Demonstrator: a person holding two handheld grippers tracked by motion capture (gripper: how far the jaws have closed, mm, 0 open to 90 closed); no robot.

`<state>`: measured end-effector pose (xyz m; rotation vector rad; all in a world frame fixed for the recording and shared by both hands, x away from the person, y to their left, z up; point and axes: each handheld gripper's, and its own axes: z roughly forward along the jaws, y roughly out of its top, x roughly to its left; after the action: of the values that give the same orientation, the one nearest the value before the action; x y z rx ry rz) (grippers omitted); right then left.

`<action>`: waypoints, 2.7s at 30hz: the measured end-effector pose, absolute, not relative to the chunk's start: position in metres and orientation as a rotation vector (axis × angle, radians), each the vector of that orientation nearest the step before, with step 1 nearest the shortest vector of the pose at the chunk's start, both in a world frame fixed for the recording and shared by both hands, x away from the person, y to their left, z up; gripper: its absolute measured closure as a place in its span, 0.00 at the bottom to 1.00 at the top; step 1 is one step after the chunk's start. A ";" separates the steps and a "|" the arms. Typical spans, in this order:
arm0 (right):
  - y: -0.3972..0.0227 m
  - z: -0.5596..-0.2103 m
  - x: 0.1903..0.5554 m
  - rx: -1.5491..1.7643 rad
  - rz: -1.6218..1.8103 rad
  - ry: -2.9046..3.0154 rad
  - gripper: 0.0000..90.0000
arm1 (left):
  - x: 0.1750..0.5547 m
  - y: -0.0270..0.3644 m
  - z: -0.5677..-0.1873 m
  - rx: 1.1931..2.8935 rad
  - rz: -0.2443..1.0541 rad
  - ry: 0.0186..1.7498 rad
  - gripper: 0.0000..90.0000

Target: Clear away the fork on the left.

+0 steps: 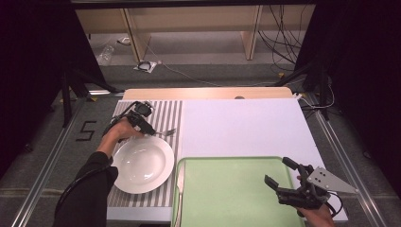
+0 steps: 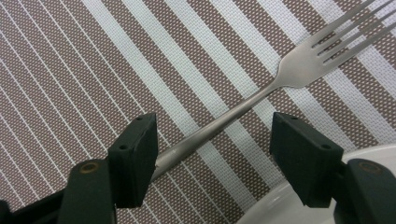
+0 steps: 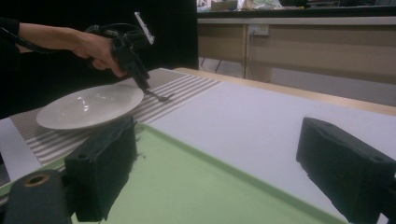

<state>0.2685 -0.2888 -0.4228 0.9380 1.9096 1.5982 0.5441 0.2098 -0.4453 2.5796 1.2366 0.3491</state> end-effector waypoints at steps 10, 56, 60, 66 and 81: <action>-0.289 -0.423 0.269 0.940 1.603 1.906 0.14 | 0.550 0.211 -0.447 2.594 0.333 1.224 0.44; -0.288 -0.423 0.269 0.929 1.605 1.914 0.15 | 0.551 0.205 -0.461 2.679 0.237 1.129 0.72; -0.288 -0.423 0.269 0.929 1.606 1.914 0.15 | 0.551 0.206 -0.461 2.670 0.213 1.131 0.76; -0.288 -0.423 0.269 0.927 1.605 1.915 0.15 | 0.550 0.206 -0.461 2.665 0.187 1.126 0.84; -0.288 -0.423 0.269 0.925 1.608 1.918 0.15 | 0.549 0.205 -0.461 2.663 0.181 1.122 0.93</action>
<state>0.2690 -0.2878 -0.4231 0.9251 1.9182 1.6077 0.5493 0.2052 -0.4608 2.6629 1.1225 0.1812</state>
